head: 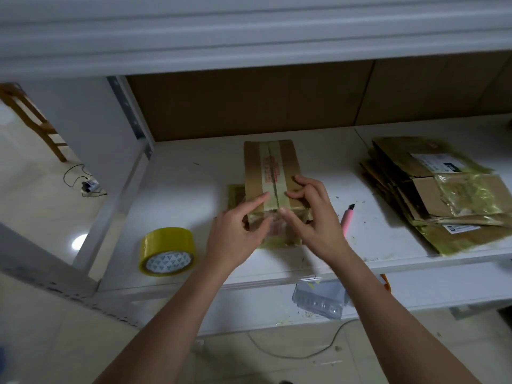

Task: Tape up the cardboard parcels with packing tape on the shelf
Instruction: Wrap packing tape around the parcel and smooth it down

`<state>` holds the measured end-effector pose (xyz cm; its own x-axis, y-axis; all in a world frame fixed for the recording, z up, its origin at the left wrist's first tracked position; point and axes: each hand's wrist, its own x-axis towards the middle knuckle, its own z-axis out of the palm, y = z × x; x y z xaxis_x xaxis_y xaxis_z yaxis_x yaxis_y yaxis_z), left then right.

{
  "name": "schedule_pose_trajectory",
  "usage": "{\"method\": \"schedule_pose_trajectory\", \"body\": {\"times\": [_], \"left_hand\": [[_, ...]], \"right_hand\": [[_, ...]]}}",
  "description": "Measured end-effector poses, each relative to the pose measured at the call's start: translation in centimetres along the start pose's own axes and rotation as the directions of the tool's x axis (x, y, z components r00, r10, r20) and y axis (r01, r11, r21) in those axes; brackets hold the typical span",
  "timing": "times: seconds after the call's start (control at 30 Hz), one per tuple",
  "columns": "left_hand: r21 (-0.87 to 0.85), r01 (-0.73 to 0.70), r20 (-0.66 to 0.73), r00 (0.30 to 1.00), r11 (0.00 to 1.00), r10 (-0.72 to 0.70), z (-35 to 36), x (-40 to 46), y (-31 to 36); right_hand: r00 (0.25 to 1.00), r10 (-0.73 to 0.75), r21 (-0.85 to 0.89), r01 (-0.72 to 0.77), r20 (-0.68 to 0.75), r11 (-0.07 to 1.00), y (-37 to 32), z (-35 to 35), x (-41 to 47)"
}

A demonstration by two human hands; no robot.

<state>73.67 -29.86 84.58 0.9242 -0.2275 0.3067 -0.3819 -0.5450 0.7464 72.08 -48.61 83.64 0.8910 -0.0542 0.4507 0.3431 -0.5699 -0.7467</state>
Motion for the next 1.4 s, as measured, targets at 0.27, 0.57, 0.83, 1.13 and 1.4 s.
{"method": "schedule_pose_trajectory", "body": {"times": [0.27, 0.57, 0.83, 1.13, 1.4], "left_hand": [[0.014, 0.021, -0.062, 0.998, 1.0, -0.02, 0.5, 0.3, 0.3], [0.057, 0.015, -0.066, 0.998, 0.998, -0.011, 0.2, 0.6, 0.1], [0.067, 0.002, -0.077, 0.997, 0.998, 0.003, 0.6, 0.2, 0.3], [0.025, 0.095, 0.234, 0.967, 0.995, -0.098, -6.2, 0.1, -1.2], [0.29, 0.39, 0.084, 0.899, 0.874, -0.429, -12.3, -1.6, -6.8]], "right_hand": [[0.999, -0.017, -0.13, 0.01, -0.049, 0.992, -0.2, 1.2, -0.6], [0.995, 0.022, -0.168, -0.038, -0.096, 0.985, -0.9, 2.0, -0.6], [0.993, -0.006, -0.201, -0.017, -0.116, 0.979, -0.7, 1.9, -1.1], [0.99, 0.065, -0.271, -0.029, 0.126, 0.962, -2.4, -1.4, -1.7], [0.977, -0.195, -0.179, 0.178, -0.085, 0.968, -6.7, 5.0, -6.2]]}}
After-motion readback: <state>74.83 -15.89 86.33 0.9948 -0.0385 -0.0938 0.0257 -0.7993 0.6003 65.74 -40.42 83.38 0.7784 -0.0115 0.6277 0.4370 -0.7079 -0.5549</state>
